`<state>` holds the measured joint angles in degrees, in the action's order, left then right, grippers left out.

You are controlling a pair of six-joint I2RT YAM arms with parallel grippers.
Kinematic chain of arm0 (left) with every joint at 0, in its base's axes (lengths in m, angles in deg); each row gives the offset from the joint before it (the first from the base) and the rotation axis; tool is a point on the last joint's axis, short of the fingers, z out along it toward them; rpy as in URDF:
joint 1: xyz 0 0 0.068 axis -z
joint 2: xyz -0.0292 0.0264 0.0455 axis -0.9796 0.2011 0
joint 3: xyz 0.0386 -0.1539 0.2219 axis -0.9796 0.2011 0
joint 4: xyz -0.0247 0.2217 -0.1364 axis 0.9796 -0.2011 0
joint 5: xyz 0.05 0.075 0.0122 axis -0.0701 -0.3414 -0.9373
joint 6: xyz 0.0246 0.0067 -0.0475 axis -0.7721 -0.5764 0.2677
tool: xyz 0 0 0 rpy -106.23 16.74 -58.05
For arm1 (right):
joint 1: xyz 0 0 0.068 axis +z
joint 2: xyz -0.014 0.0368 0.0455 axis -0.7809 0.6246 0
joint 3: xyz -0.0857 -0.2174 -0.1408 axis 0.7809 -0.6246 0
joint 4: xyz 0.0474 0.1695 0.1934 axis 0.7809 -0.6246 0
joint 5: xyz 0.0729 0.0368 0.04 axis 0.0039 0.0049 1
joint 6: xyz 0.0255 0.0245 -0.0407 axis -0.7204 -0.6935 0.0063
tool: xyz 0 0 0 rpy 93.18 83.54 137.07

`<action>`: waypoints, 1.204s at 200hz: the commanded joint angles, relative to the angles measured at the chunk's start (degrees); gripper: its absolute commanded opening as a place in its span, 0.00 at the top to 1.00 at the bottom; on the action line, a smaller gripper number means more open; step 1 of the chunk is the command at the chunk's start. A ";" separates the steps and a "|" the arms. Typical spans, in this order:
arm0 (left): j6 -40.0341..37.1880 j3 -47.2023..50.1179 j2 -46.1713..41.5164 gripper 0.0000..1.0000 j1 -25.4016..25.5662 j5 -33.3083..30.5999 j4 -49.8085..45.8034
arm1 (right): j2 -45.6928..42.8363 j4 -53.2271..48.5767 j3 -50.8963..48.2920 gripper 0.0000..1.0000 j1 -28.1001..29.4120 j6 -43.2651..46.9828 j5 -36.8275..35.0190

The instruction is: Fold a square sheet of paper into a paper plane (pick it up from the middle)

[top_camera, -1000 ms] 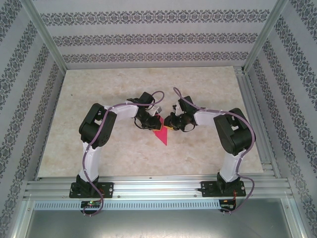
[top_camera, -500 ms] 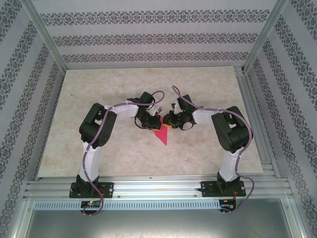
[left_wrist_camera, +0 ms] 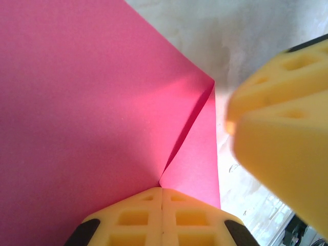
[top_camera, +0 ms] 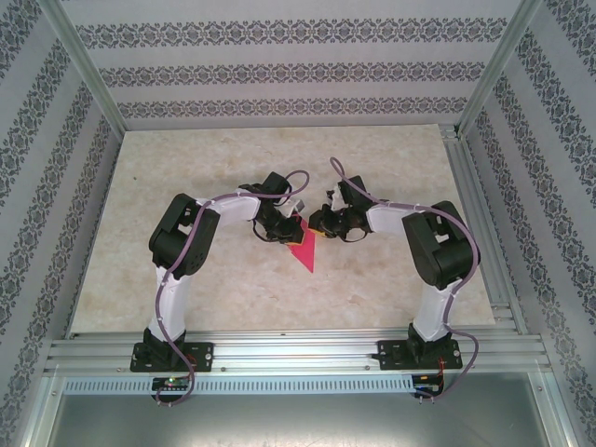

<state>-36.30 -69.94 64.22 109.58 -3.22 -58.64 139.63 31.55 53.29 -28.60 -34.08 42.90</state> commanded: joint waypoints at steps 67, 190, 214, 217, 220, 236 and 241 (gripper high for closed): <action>-1.35 0.11 1.24 0.97 -0.15 -2.52 -0.68 | 3.92 -3.69 1.73 0.83 0.07 1.28 -3.79; -0.90 0.40 1.16 0.97 -0.15 -2.99 -0.38 | -8.25 1.63 -9.33 0.83 4.56 -3.62 3.34; -1.16 0.07 1.02 0.97 -0.07 -3.44 -0.68 | -5.85 -1.51 -10.16 0.83 5.56 -2.82 -0.77; -1.17 0.09 1.04 0.97 -0.11 -3.46 -0.69 | -5.54 -0.79 -10.61 0.83 5.56 -3.09 -0.76; -1.18 0.10 1.09 0.97 -0.15 -3.40 -0.75 | -5.12 0.10 -11.03 0.83 5.56 -3.37 -0.36; -1.01 0.06 1.32 0.97 -0.14 -3.33 -0.56 | -3.05 0.87 -11.64 0.83 5.30 -3.71 -0.03; -1.05 0.05 1.34 0.97 -0.15 -3.21 -0.54 | -2.99 0.38 -11.64 0.83 5.49 -3.45 -0.77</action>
<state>-36.30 -69.94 64.22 109.58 -3.44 -58.62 134.01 31.13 42.99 -22.94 -36.72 43.53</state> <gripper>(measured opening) 0.064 0.173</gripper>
